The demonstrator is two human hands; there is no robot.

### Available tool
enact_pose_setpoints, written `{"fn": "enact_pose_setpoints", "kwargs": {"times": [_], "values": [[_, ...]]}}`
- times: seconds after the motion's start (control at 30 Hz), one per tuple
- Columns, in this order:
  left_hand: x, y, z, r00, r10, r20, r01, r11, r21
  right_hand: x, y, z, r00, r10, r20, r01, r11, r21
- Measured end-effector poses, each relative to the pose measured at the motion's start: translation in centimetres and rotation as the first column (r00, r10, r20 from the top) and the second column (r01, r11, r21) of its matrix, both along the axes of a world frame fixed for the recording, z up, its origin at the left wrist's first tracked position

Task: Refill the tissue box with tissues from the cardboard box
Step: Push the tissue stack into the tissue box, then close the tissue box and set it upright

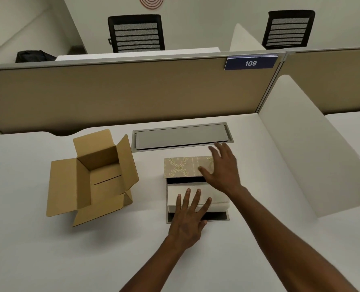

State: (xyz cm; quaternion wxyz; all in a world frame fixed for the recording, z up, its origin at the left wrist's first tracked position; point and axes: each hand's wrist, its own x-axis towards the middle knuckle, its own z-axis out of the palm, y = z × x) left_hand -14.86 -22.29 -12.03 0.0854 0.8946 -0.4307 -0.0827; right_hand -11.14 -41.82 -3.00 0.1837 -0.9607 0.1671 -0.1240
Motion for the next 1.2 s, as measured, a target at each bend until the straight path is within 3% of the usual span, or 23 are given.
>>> {"fn": "enact_pose_setpoints", "kwargs": {"times": [0.1, 0.2, 0.47, 0.67, 0.97, 1.2], "values": [[0.1, 0.0, 0.2, 1.0, -0.005, -0.014, 0.005, 0.999, 0.032, 3.1, -0.6, 0.8, 0.919, 0.211, -0.334, -0.241, 0.969, -0.052], [0.2, 0.0, 0.5, 1.0, -0.014, -0.021, 0.015, 0.999, 0.048, 4.6, -0.6, 0.9, 0.801, 0.275, -0.531, -0.309, 0.951, 0.025], [0.4, -0.1, 0.8, 0.999, -0.013, -0.038, 0.016, 0.997, 0.072, 3.5, 0.5, 0.3, 0.826, 0.269, -0.495, -0.377, 0.917, -0.131], [0.4, 0.0, 0.9, 0.998, -0.011, -0.055, 0.015, 0.996, 0.083, 3.1, 0.8, 0.4, 0.797, 0.284, -0.534, -0.4, 0.909, -0.114], [0.3, 0.0, 1.6, 0.997, -0.023, -0.07, 0.031, 0.993, 0.112, 5.1, 0.8, 1.1, 0.726, 0.331, -0.603, -0.309, 0.94, 0.144], [0.2, 0.3, 1.6, 0.993, -0.02, -0.119, 0.034, 0.992, 0.12, 7.4, 1.4, 1.6, 0.58, 0.372, -0.725, -0.306, 0.924, 0.229]]}}
